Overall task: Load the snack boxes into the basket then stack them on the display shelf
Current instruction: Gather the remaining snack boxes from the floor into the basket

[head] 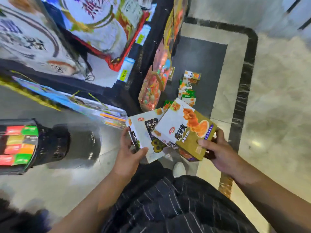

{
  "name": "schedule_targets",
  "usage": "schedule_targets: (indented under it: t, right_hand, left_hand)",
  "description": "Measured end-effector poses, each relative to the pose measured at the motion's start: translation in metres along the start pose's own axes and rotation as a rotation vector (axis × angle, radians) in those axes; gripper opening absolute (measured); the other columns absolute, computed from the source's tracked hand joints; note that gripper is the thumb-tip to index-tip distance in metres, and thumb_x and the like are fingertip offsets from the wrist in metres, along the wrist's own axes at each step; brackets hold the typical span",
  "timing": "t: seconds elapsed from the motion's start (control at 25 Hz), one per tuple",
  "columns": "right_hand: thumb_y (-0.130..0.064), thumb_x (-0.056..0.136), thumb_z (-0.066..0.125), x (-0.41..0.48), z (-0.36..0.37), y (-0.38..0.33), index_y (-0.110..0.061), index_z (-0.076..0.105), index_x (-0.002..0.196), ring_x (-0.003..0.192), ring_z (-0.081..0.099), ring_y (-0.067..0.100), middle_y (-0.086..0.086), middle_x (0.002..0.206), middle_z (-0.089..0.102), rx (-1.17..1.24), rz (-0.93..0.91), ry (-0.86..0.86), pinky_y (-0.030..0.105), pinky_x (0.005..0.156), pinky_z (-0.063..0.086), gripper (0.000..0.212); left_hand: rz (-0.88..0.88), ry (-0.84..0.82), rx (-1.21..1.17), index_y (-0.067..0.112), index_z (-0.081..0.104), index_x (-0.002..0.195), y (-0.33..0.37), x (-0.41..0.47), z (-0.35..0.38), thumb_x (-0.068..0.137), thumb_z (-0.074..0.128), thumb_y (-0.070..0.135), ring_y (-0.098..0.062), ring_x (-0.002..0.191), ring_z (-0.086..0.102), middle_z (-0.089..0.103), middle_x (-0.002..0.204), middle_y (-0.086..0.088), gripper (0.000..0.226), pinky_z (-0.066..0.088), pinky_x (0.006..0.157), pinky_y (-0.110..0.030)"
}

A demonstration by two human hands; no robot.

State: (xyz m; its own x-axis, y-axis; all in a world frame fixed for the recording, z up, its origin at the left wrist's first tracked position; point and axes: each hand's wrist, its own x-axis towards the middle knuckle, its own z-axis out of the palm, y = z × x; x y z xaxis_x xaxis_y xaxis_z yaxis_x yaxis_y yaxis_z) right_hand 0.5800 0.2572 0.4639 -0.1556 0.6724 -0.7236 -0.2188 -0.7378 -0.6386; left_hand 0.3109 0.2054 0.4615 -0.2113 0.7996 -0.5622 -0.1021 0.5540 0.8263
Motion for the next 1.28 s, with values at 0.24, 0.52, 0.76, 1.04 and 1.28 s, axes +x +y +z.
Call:
schedule_targets:
  t: [0.24, 0.52, 0.76, 1.04, 1.28]
  right_hand:
    - [-0.036, 0.015, 0.099, -0.01, 0.047, 0.002, -0.023, 0.05, 0.113, 0.086, 0.071, 0.024, 0.007, 0.106, 0.07, -0.176, 0.033, -0.223, 0.037, 0.063, 0.06, 0.111]
    - [-0.016, 0.036, 0.096, -0.018, 0.16, 0.023, -0.021, 0.055, 0.103, 0.07, 0.071, 0.021, 0.006, 0.086, 0.075, -0.401, 0.164, -0.487, 0.034, 0.062, 0.06, 0.078]
    - [-0.047, 0.031, 0.098, -0.022, 0.302, 0.089, -0.006, 0.06, 0.12, 0.083, 0.071, 0.023, 0.012, 0.102, 0.074, -0.605, 0.214, -0.576, 0.044, 0.085, 0.056, 0.106]
    - [-0.029, 0.065, 0.071, -0.057, 0.461, 0.186, -0.015, 0.064, 0.106, 0.076, 0.071, 0.019, 0.006, 0.091, 0.075, -0.717, 0.296, -0.695, 0.035, 0.075, 0.056, 0.044]
    - [-0.028, 0.069, 0.068, -0.056, 0.56, 0.225, -0.016, 0.061, 0.108, 0.08, 0.066, 0.022, 0.007, 0.095, 0.071, -0.736, 0.322, -0.758, 0.036, 0.074, 0.051, 0.041]
  left_hand:
    - [-0.018, 0.235, -0.18, 0.037, 0.028, 0.145, -0.012, -0.079, -0.042, 0.09, 0.057, -0.01, -0.029, 0.103, 0.067, 0.058, 0.126, -0.011, 0.078, 0.055, 0.054, -0.031]
    - [-0.021, 0.464, -0.39, 0.043, 0.034, 0.137, -0.036, -0.143, -0.126, 0.089, 0.057, -0.012, -0.027, 0.098, 0.069, 0.058, 0.124, -0.012, 0.077, 0.058, 0.056, -0.037]
    - [0.017, 0.558, -0.501, 0.054, 0.038, 0.124, -0.066, -0.192, -0.247, 0.088, 0.062, -0.008, -0.025, 0.106, 0.065, 0.057, 0.123, -0.008, 0.076, 0.059, 0.064, -0.035]
    - [0.071, 0.679, -0.513, 0.046, 0.033, 0.133, -0.095, -0.241, -0.406, 0.088, 0.062, -0.007, -0.026, 0.108, 0.064, 0.055, 0.125, -0.014, 0.076, 0.06, 0.069, -0.033]
    - [0.07, 0.736, -0.526, 0.038, 0.032, 0.141, -0.107, -0.24, -0.501, 0.086, 0.065, -0.007, -0.02, 0.11, 0.062, 0.058, 0.123, -0.007, 0.078, 0.058, 0.069, -0.023]
